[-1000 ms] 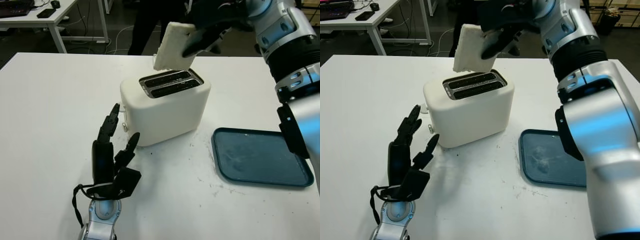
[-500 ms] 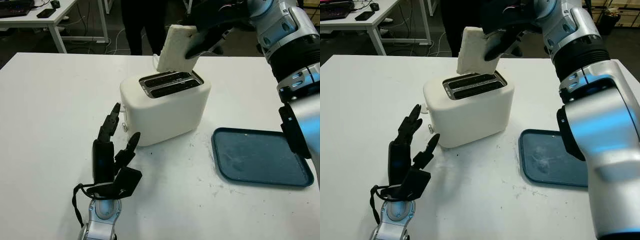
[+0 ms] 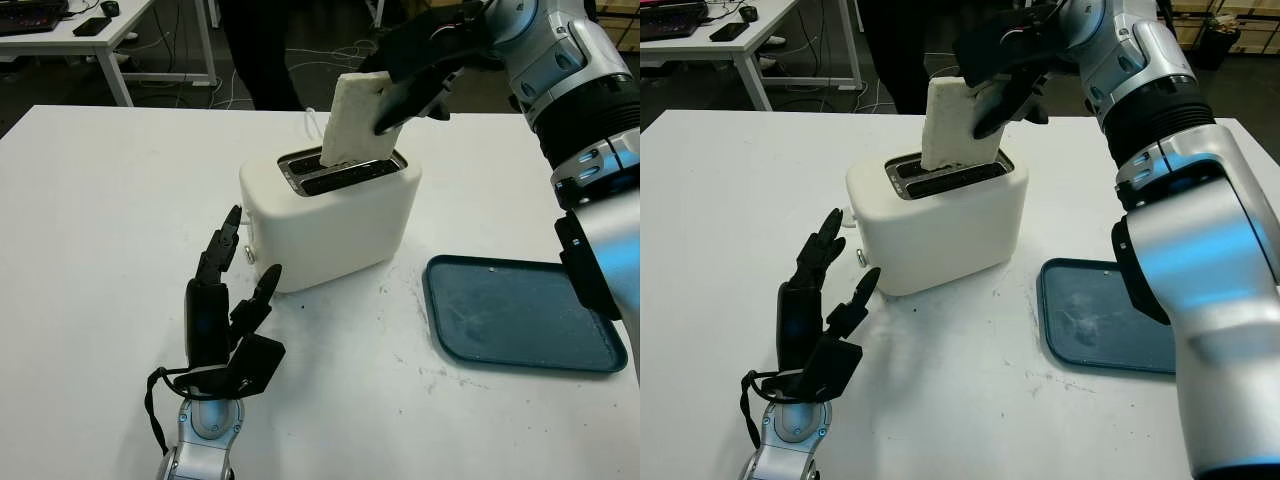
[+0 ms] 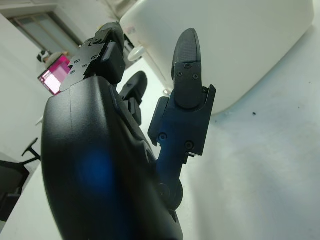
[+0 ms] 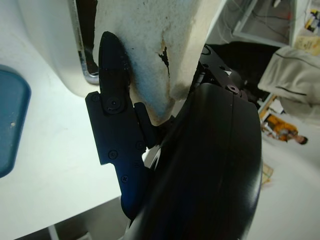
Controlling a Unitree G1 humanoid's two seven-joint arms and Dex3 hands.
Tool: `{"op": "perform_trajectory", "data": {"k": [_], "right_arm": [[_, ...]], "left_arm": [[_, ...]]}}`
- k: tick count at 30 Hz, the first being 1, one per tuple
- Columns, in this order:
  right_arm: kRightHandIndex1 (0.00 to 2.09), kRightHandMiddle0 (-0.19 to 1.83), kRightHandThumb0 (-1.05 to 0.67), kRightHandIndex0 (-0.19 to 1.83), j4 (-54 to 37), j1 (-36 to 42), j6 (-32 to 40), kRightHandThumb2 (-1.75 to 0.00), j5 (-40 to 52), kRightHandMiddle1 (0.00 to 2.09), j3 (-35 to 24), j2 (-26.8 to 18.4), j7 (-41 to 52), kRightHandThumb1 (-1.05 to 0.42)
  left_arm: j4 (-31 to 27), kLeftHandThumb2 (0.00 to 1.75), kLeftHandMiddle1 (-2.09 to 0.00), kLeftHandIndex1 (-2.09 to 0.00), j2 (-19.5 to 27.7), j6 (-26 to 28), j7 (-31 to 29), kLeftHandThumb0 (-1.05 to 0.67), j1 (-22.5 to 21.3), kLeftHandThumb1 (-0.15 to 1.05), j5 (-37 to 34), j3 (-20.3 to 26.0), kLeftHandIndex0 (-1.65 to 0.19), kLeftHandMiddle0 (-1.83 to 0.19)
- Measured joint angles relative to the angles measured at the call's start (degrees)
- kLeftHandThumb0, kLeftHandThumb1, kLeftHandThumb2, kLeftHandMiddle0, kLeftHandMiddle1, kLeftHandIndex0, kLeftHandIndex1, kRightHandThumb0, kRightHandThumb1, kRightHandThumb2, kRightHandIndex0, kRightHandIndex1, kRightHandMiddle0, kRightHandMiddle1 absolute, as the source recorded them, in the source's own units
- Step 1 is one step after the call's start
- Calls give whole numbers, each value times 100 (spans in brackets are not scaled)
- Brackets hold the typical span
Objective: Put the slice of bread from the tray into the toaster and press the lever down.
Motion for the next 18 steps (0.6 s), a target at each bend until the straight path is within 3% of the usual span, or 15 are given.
{"op": "perform_trajectory", "data": {"k": [18], "right_arm": [[175, 94, -44, 112, -31, 276, 330, -33, -210, 175, 121, 225, -96, -92]], "left_arm": [[1, 28, -64, 0, 2, -1, 102, -54, 35, 92, -10, -101, -31, -9]]}}
